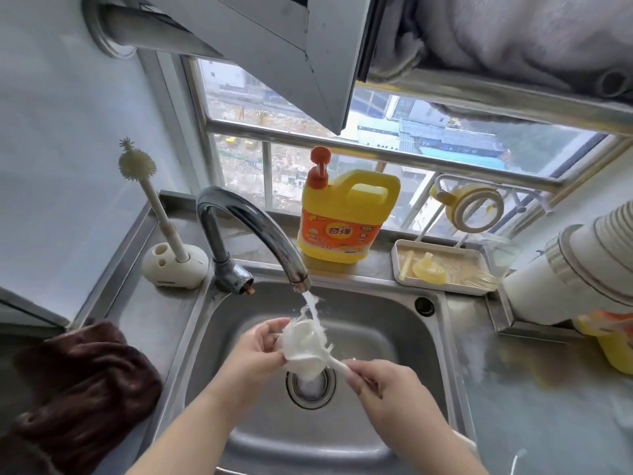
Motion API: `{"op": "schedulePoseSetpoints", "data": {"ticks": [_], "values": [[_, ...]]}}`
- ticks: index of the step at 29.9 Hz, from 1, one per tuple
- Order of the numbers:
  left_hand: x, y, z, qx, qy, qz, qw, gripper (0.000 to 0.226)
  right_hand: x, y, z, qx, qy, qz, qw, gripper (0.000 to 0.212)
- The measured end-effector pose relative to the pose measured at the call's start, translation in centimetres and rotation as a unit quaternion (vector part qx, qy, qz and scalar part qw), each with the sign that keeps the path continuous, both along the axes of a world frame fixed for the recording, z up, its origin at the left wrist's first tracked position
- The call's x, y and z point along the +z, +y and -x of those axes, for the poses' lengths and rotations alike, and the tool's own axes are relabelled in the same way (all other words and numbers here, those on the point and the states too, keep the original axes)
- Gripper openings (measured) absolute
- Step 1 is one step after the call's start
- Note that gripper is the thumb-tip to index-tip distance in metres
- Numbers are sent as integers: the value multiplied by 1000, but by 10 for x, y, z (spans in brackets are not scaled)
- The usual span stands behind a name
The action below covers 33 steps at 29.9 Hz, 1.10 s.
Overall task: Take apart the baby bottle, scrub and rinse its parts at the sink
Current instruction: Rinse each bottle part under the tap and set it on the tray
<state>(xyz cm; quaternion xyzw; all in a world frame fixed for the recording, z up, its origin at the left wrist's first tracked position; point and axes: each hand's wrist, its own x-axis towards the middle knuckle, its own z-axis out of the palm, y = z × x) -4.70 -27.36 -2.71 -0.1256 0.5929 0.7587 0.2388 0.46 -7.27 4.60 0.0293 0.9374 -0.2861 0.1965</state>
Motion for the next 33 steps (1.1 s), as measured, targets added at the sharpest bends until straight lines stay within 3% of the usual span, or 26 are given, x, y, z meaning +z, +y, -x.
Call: {"op": "schedulePoseSetpoints", "data": {"ticks": [3, 6, 9, 13, 16, 19, 23, 25, 28, 31, 33], "values": [[3, -3, -2, -10, 8, 10, 1000, 49, 6, 9, 7, 4, -4, -64, 998, 24], [7, 1, -3, -13, -7, -4, 1000, 44, 1, 4, 15, -20, 28, 0, 999, 18], [15, 2, -2, -16, -6, -20, 1000, 37, -1, -2, 17, -1, 7, 53, 999, 21], [18, -1, -5, -35, 13, -4, 999, 48, 1, 12, 27, -17, 9, 23, 1000, 22], [21, 2, -3, -8, 4, -20, 1000, 21, 1, 4, 34, -12, 25, 27, 999, 23], [27, -6, 0, 0, -14, -58, 998, 11, -1, 14, 39, 0, 2, 12, 1000, 18], [34, -6, 5, 20, -24, -99, 995, 19, -4, 14, 45, -49, 62, 60, 995, 21], [34, -5, 7, 27, -11, -88, 996, 16, -2, 7, 46, -22, 59, 95, 993, 20], [34, -12, 5, -11, 9, -56, 998, 42, 1, 18, 52, 18, 18, 68, 997, 18], [36, -8, 1, -29, -6, -73, 997, 32, 0, 19, 58, -18, 37, 73, 996, 14], [38, -4, 2, -30, -20, -80, 996, 24, 1, 10, 58, 16, 54, 83, 995, 13]]}}
